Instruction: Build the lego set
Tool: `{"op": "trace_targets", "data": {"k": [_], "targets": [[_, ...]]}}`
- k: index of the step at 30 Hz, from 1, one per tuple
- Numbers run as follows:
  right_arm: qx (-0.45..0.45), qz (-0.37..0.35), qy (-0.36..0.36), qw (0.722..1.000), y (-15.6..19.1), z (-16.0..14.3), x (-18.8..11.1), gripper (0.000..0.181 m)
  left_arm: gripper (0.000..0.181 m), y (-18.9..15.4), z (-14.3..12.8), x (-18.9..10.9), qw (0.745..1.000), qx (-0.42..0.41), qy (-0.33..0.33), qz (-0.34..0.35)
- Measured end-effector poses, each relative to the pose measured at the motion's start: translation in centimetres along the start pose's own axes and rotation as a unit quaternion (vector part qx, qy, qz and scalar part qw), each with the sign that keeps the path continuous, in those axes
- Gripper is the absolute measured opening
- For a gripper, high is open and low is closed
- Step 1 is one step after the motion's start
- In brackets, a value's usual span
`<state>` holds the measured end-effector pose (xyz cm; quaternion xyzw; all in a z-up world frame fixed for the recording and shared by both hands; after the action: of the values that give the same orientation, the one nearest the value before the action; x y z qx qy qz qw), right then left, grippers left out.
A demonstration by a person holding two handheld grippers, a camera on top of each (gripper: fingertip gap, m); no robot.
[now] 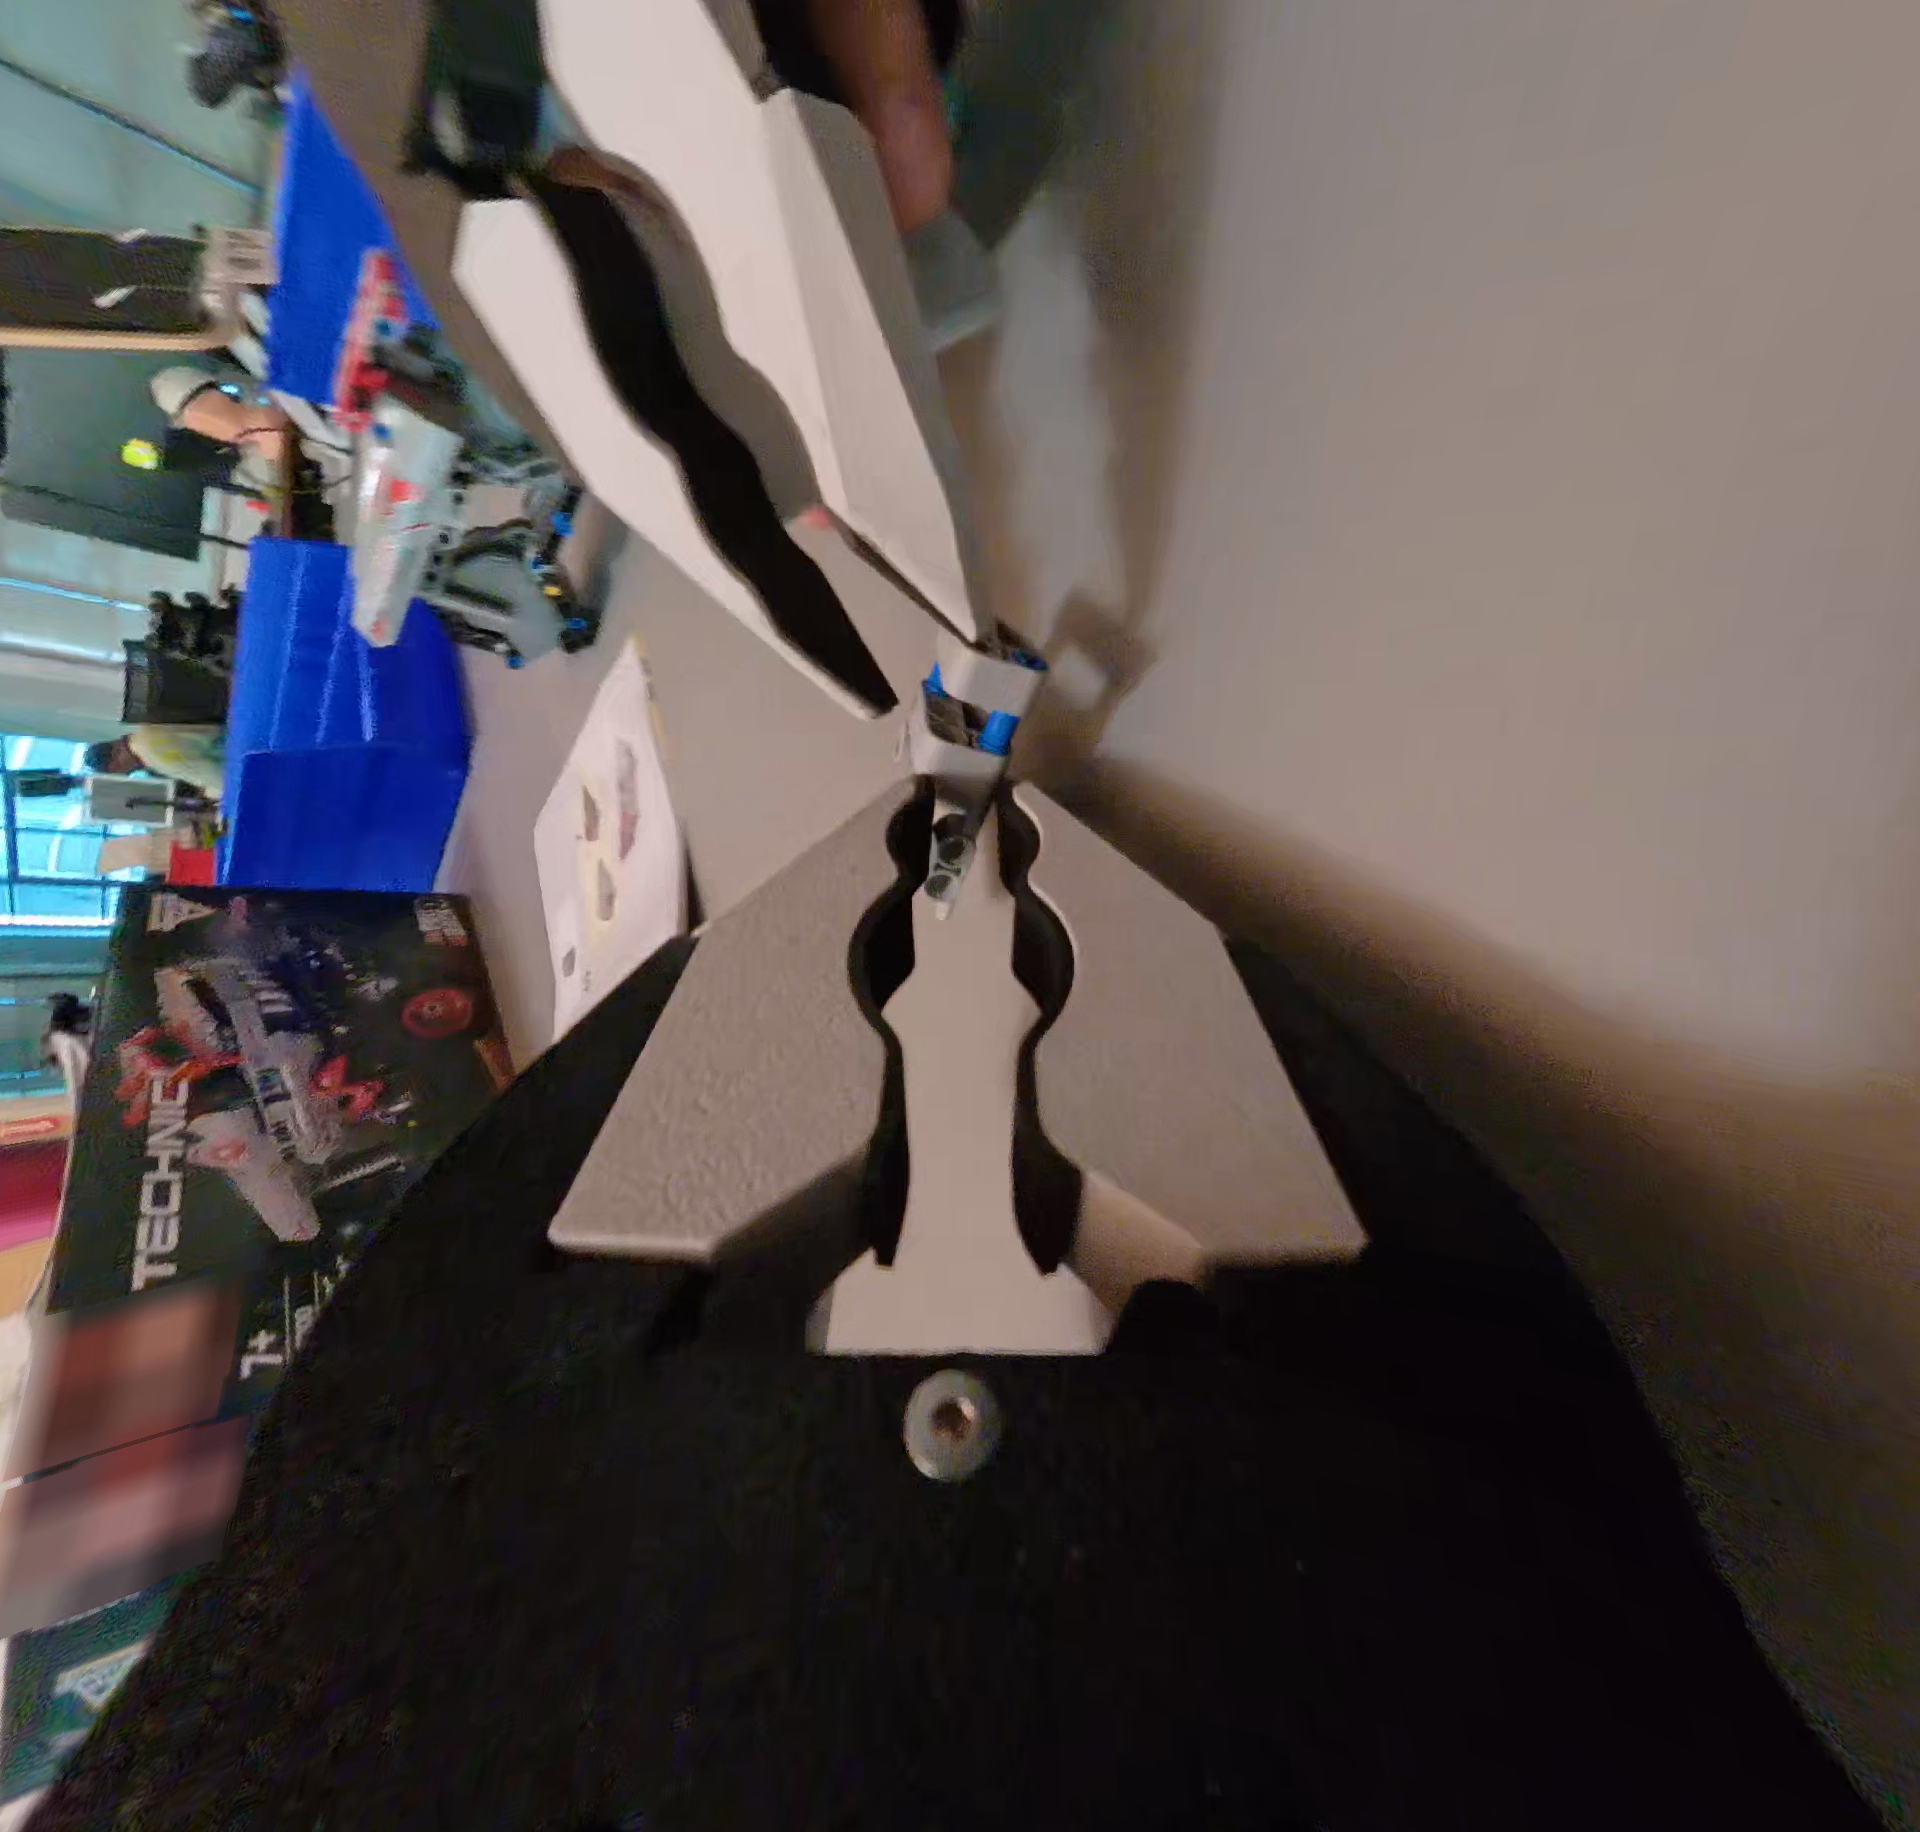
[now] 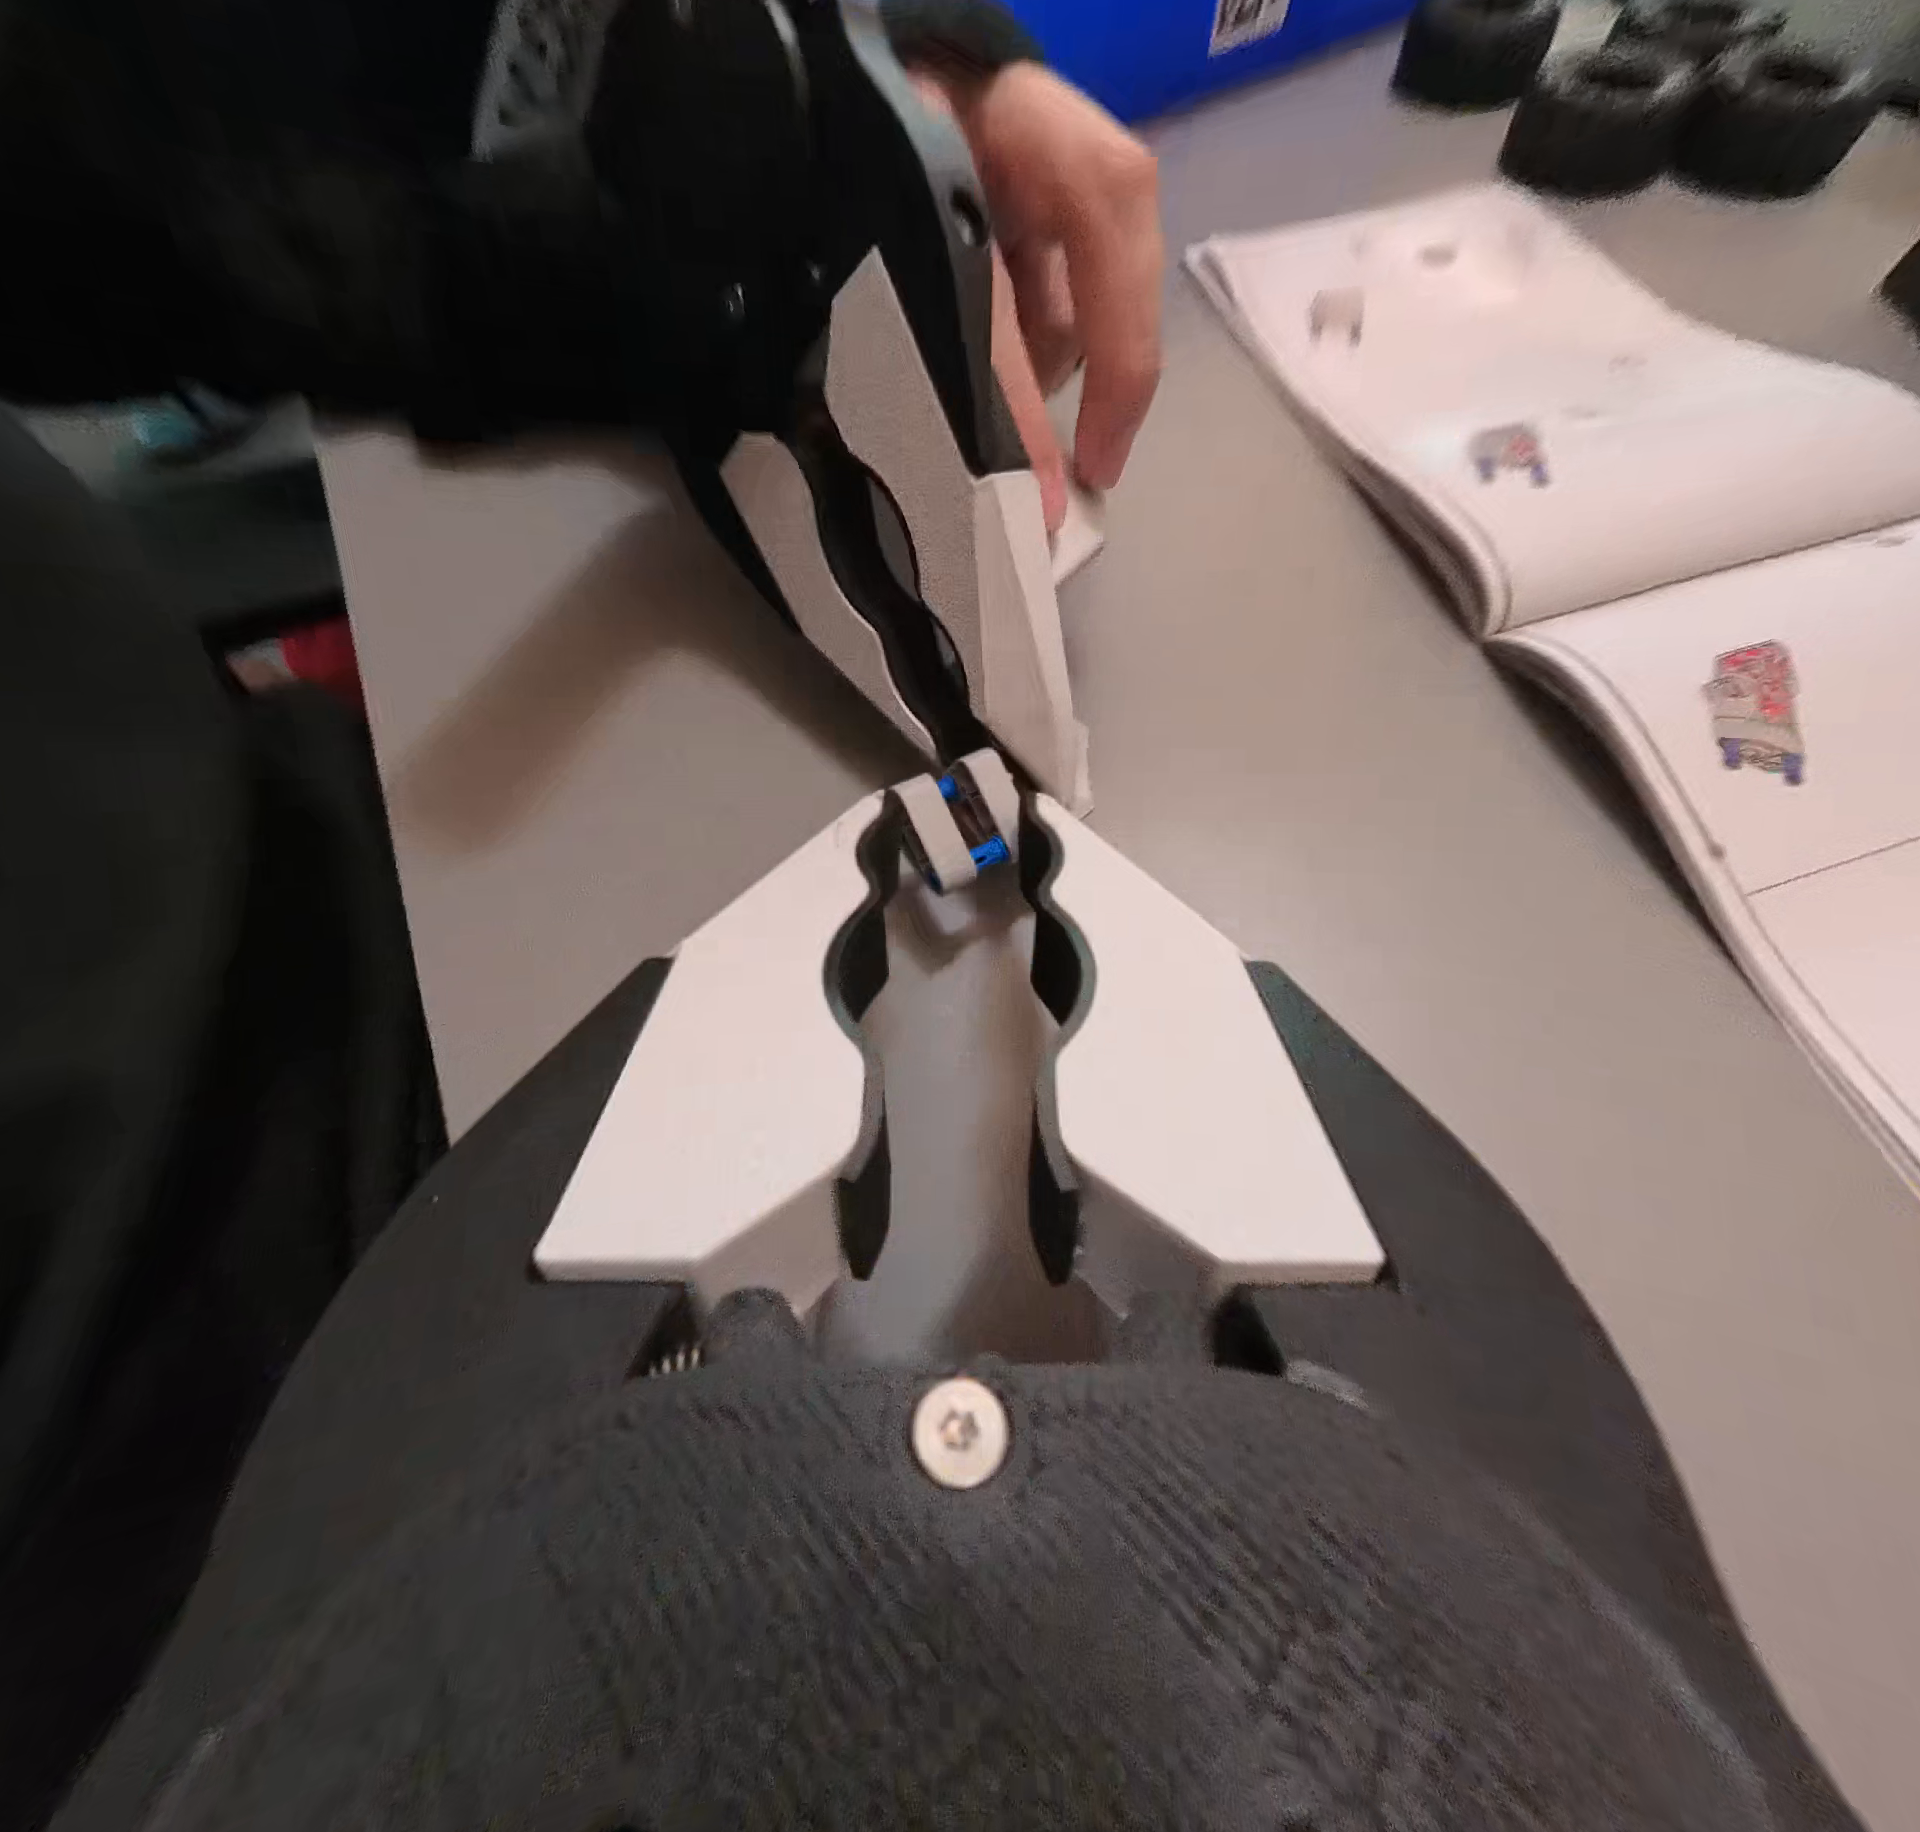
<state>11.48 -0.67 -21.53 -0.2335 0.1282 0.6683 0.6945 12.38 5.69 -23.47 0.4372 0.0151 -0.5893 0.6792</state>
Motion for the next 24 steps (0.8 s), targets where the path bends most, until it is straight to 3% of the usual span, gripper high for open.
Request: {"op": "trace_targets", "data": {"k": [9,15,20,24], "targets": [[-0.029,0.001,0.071,0.997,0.3,-1.1,1.4,0.022,0.018,0.4,-1.0,-0.3,0.995,-0.083,0.049,-0.026],[-0.039,0.016,0.064,0.997,0.7,-1.0,1.4,0.027,0.056,0.2,-1.1,-2.3,0.979,-0.175,0.063,-0.080],[-0.017,0.009,0.039,0.999,-0.1,-1.2,-0.6,0.036,0.053,0.4,1.6,-2.6,0.910,-0.409,0.063,-0.030],[0.006,0.002,0.039,0.999,-0.9,-1.7,-1.0,0.036,0.045,-1.3,2.3,-0.8,0.851,-0.514,0.113,0.002]]}}
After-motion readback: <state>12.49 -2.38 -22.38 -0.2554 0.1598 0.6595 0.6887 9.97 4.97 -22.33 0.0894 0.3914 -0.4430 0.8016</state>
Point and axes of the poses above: each gripper's, where its closed fingertips meet, x out along the fingers, z out of its top, y = z × x across the jaws, the point moved 4 cm from there along -x, back along the fingers, and after that the axes turned 15 degrees about -x, right-handed, at the moved point
